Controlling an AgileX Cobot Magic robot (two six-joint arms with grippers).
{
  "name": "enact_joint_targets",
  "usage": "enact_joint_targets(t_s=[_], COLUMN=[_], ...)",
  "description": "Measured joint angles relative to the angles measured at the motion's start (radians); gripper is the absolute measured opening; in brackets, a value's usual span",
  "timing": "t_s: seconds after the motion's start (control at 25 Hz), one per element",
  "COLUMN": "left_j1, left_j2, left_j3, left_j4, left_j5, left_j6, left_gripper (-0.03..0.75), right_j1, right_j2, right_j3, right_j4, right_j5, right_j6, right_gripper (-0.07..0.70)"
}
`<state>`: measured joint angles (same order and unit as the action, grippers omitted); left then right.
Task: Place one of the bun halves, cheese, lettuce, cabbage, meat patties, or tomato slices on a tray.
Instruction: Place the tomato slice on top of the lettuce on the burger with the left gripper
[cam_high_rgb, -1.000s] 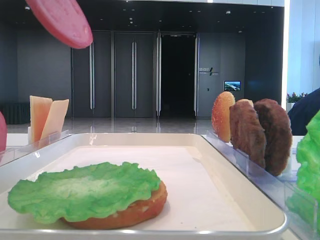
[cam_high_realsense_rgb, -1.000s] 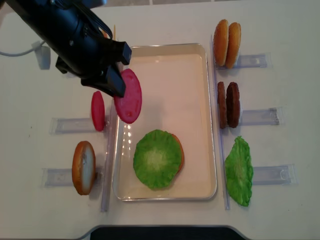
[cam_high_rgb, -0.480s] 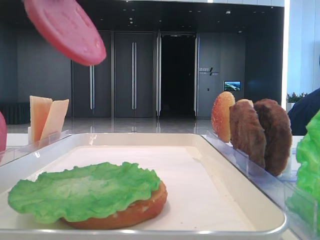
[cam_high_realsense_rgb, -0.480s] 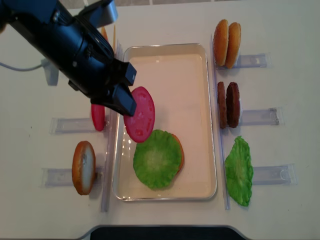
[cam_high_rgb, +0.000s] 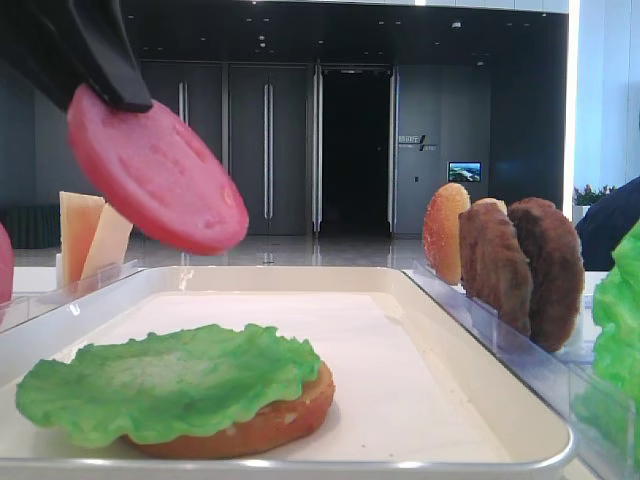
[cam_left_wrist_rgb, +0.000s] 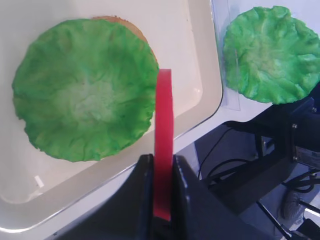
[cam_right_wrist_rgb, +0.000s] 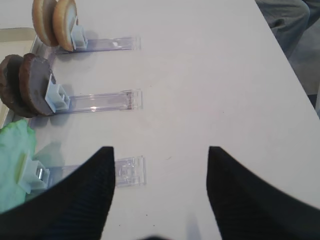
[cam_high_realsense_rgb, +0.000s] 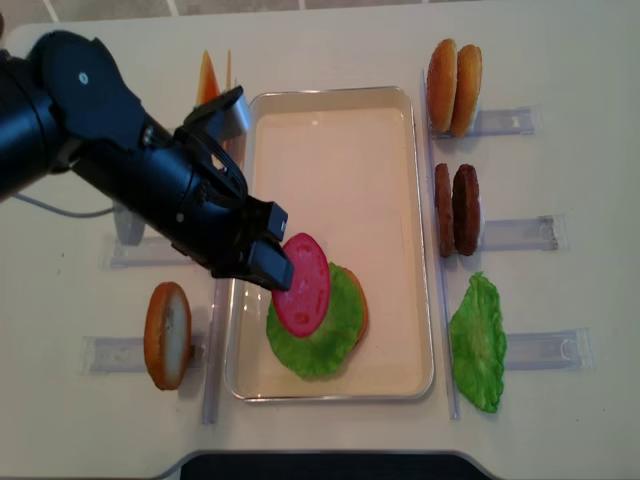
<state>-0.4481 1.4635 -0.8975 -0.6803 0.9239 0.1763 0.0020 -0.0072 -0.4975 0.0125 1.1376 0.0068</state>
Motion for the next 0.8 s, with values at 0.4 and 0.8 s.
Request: enact_joint_targets(t_s=[0.4, 0.8], left_j1=[0.000, 0.000], left_j2=[0.107, 0.149], left_j3=[0.043, 0.043], left_j4=[-0.207, -0.266], left_j5=[-0.099, -0.077], left_j6=[0.171, 0.220], left_gripper=[0.060, 0.060], right_j1=[0.000, 0.000], right_j2=[0.000, 0.000], right_j3=[0.000, 0.000], right_j4=[-0.001, -0.002], right_j5=[0.000, 0.000], right_j6=[0.000, 0.000], right_gripper=[0.419, 0.419])
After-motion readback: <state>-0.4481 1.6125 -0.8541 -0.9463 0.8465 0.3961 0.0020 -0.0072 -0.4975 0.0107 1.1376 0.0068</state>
